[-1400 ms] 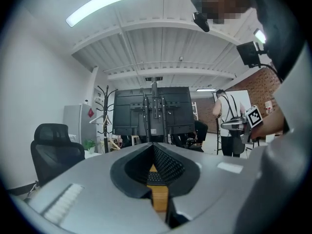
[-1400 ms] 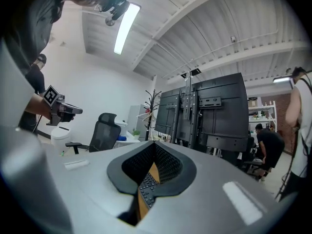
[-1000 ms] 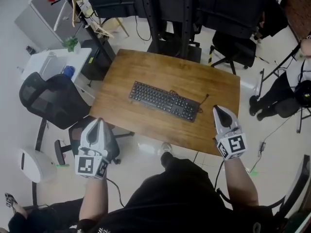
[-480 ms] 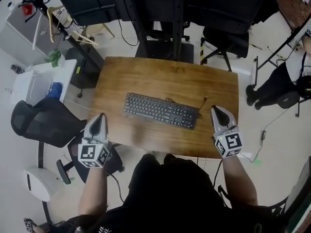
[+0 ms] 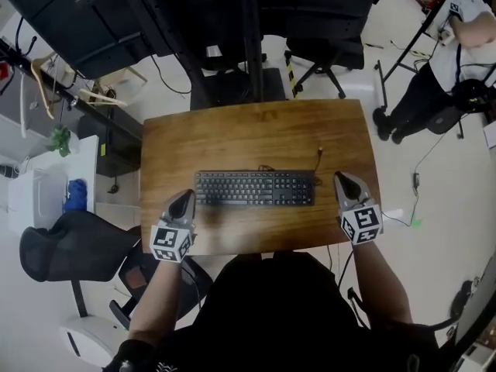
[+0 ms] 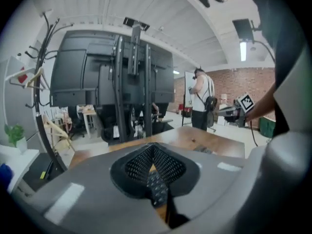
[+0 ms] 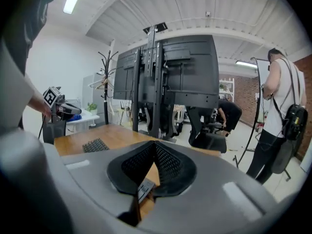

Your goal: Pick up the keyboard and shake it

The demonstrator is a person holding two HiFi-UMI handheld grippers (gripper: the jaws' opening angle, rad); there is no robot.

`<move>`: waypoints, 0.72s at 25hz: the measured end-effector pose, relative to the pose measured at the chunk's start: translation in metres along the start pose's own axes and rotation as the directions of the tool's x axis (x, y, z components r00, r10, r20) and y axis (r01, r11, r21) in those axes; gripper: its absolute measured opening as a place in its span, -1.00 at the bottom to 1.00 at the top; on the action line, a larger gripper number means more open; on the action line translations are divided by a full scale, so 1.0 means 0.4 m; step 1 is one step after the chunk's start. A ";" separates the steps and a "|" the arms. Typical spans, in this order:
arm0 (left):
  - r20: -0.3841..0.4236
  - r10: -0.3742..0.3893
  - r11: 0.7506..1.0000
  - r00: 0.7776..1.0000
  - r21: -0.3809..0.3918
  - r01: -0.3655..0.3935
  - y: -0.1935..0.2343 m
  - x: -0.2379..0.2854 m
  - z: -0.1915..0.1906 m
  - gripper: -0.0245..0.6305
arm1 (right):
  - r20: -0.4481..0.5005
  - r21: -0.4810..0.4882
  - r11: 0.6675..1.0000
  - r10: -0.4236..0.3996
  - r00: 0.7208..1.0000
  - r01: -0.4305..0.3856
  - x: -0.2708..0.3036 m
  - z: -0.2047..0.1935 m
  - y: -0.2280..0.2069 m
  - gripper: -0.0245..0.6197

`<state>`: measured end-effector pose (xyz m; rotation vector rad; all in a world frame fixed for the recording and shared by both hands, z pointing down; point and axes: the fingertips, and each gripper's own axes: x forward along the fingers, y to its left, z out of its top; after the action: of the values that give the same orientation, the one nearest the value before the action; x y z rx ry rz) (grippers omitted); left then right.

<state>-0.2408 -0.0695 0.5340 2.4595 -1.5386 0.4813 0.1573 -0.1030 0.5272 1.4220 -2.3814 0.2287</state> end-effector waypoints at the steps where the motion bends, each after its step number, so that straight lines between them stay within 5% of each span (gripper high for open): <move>1: -0.059 -0.009 1.000 0.998 -0.002 0.008 0.033 0.018 -0.052 -0.93 | -0.047 0.016 1.000 -0.014 0.999 0.015 0.016 -0.045 0.005 -0.92; 4: -0.179 -0.105 0.994 0.978 -0.054 0.097 0.078 0.042 -0.152 -0.87 | -0.150 0.080 0.995 -0.051 0.987 0.063 0.032 -0.130 0.031 -0.92; 8: -0.275 -0.213 0.972 0.937 -0.152 0.176 0.093 0.065 -0.223 -0.79 | -0.174 0.125 0.991 -0.032 0.984 0.054 0.027 -0.145 0.082 -0.92; 13: -0.295 -0.186 0.977 0.937 -0.155 0.145 0.124 0.097 -0.248 -0.61 | -0.250 0.182 0.983 0.017 0.968 0.030 0.037 -0.226 0.082 -0.91; 17: -0.359 -0.131 0.982 0.924 -0.177 0.071 0.152 0.129 -0.298 -0.41 | -0.284 0.214 0.973 0.143 0.948 -0.083 0.064 -0.273 0.113 -0.90; 18: -0.368 -0.128 0.980 0.921 -0.190 0.060 0.156 0.134 -0.309 -0.40 | -0.294 0.223 0.970 0.163 0.942 -0.098 0.070 -0.284 0.120 -0.66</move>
<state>-0.2960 -0.0998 0.6685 2.1383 -1.2418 0.7213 0.1280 -0.0671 0.6449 1.2041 -2.2389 0.6998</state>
